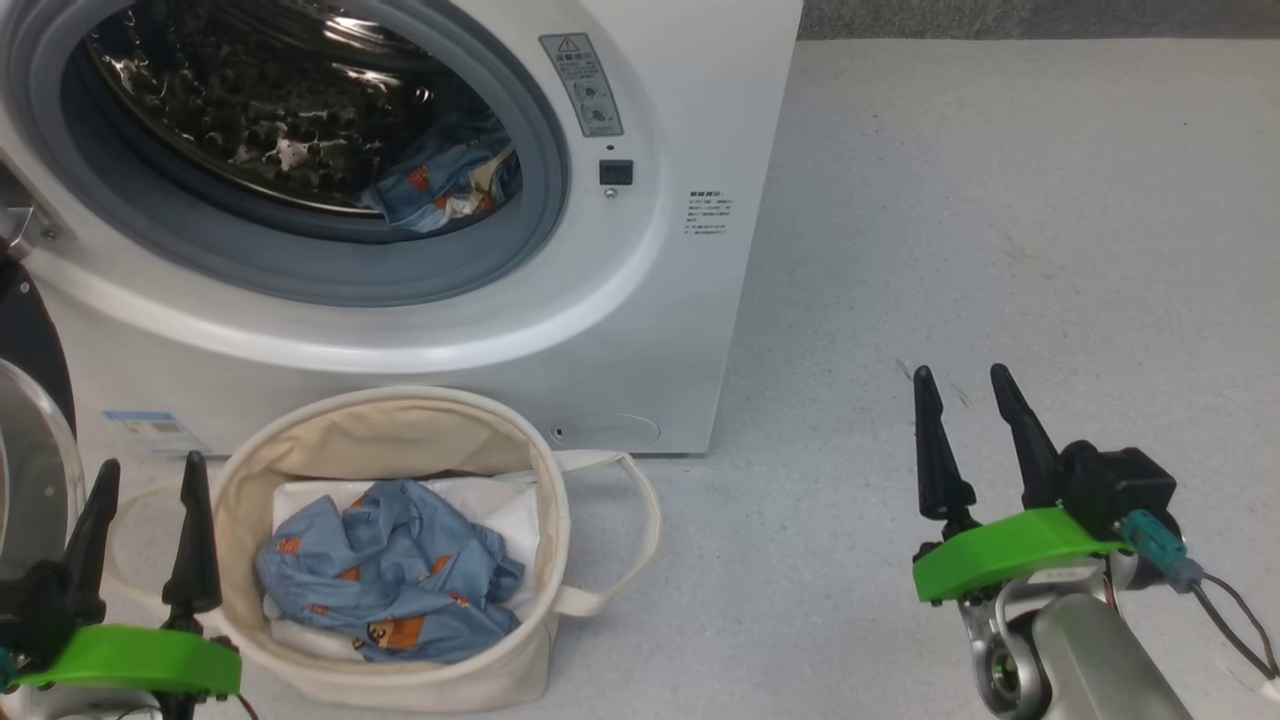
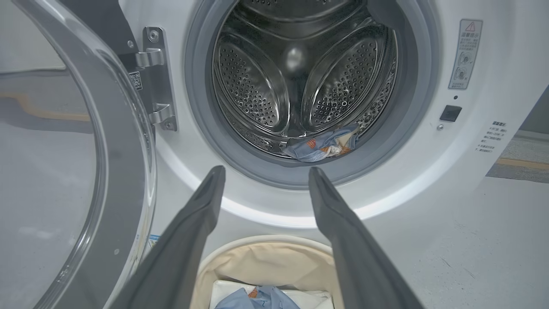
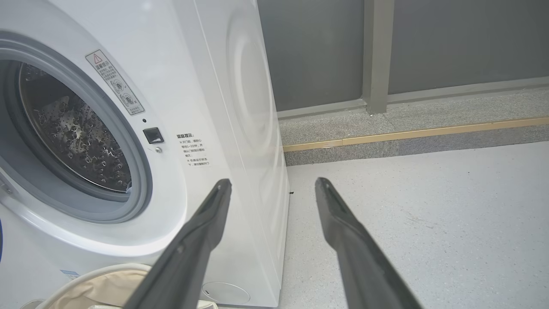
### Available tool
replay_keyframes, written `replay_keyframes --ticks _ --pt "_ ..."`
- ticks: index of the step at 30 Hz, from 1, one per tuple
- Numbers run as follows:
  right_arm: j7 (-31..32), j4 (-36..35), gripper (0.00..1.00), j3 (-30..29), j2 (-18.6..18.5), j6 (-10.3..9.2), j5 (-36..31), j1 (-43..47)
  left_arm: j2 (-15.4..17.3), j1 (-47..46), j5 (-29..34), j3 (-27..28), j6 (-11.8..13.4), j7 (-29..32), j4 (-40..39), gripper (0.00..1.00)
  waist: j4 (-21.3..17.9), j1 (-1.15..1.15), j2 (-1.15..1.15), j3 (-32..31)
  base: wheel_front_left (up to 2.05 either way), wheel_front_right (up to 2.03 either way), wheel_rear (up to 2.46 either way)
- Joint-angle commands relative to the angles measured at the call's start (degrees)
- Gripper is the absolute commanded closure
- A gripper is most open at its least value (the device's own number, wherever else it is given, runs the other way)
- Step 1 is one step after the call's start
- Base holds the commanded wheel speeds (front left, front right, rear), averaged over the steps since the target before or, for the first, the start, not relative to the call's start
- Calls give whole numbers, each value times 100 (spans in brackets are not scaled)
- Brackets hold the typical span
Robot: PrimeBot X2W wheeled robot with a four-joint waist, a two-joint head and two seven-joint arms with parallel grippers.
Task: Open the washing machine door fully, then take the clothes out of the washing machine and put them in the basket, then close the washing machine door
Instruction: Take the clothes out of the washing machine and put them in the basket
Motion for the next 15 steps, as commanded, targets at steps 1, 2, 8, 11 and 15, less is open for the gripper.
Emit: replay_keyframes --ticks 1,2,8,11,15 --pt "-28 -155 0 109 14 5 -17 -33 172 -111 -35 251 -41 -34 -224 0 -14 0 0 -17 0 0 0" --pt "-28 -147 0 114 11 5 -17 -31 177 -106 -30 257 -43 -34 -223 0 -22 0 0 -24 0 0 0" --pt "-28 -129 0 130 -7 5 -17 -45 204 -98 -11 222 -56 -34 -182 0 -72 0 0 -13 0 0 0" --pt "-28 -129 0 114 -14 5 -16 -50 222 -101 -8 186 -62 -34 -163 0 -76 0 0 -4 0 0 0" --pt "-28 -127 0 127 -12 5 -16 -61 254 -130 2 147 -67 -34 -125 0 -78 0 0 18 0 0 0"
